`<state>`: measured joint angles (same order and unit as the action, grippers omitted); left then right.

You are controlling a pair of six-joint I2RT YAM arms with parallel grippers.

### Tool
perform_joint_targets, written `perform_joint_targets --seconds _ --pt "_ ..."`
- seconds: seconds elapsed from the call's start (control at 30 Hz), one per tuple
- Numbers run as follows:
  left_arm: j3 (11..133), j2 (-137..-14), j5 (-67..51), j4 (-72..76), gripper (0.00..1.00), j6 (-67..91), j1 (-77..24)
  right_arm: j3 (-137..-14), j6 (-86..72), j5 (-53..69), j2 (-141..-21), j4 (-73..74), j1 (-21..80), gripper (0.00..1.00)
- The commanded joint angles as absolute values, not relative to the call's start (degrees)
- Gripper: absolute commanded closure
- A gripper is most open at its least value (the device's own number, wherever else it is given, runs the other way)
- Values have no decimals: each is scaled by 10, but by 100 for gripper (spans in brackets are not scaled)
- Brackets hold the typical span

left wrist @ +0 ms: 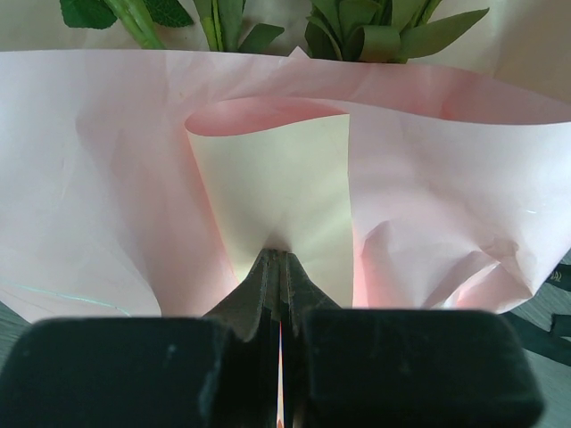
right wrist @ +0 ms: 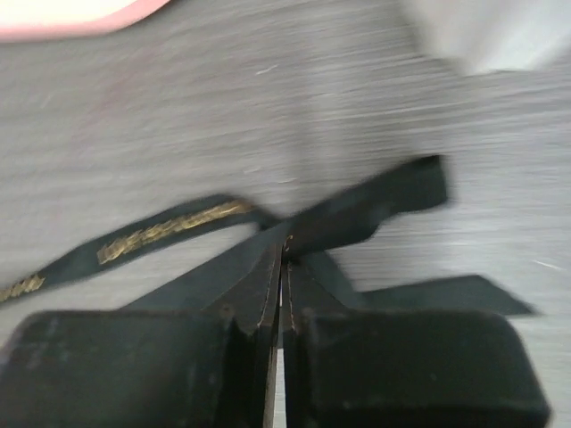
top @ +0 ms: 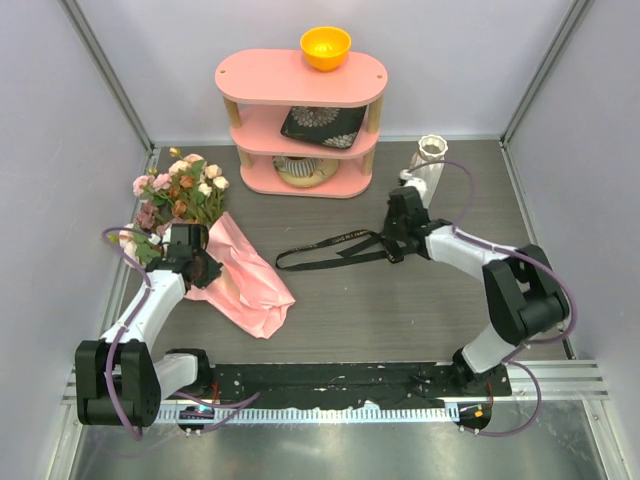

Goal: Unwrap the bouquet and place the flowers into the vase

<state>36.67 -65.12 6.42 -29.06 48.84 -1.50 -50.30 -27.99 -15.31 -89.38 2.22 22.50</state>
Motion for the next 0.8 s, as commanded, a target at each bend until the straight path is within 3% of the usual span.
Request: perform_joint_targets --seconds 0.0,0.33,0.47,0.77 --pt "364 -636 65 -269 100 485 -12 -582 -182 -22 -944 6 328 92" --pt "371 -635 76 -278 100 482 -12 -797 -331 46 -1165 -50 434 96" --pt "379 -634 83 -289 100 475 -12 -887 -367 38 -1243 18 440 99" --pt "375 -642 76 -283 100 478 -12 -694 -361 3 -1167 18 452 99"
